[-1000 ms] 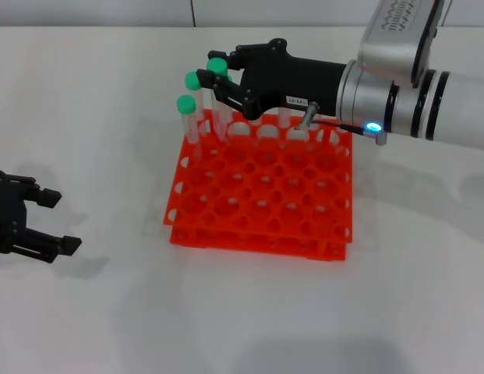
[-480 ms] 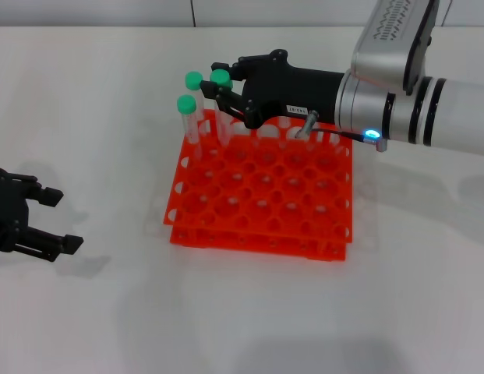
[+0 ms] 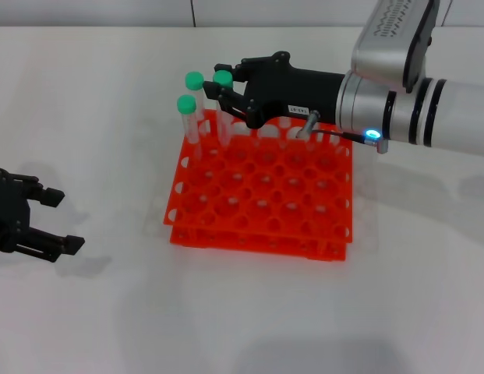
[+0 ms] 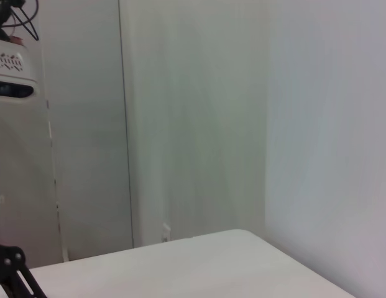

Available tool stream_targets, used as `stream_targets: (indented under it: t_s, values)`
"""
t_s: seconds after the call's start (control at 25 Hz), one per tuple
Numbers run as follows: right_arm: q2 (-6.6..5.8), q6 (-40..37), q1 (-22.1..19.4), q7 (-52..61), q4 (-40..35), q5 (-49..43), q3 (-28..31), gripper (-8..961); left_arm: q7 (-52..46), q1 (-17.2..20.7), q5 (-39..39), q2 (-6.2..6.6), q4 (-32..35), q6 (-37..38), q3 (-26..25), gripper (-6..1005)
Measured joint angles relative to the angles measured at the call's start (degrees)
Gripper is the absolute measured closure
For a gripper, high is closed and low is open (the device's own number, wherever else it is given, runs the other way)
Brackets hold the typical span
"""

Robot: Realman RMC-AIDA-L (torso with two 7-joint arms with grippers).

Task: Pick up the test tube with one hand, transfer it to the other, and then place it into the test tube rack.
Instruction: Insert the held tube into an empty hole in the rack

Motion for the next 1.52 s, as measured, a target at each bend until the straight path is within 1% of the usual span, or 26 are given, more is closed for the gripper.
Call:
stream_targets:
  t_s: [0.84,1.52]
  values:
    - [0.0,0.85,0.06,1.9,1.1,0.17,-0.09,701,0.02,0.0,0.0,-0.03,0.0,-0.06,0.12,116]
    - [0.0,0.88,0.17,1.86,1.11,0.13,-0.72,670,0.1,0.0,0.0,-0.12,0.0,-0.14,0.17,116]
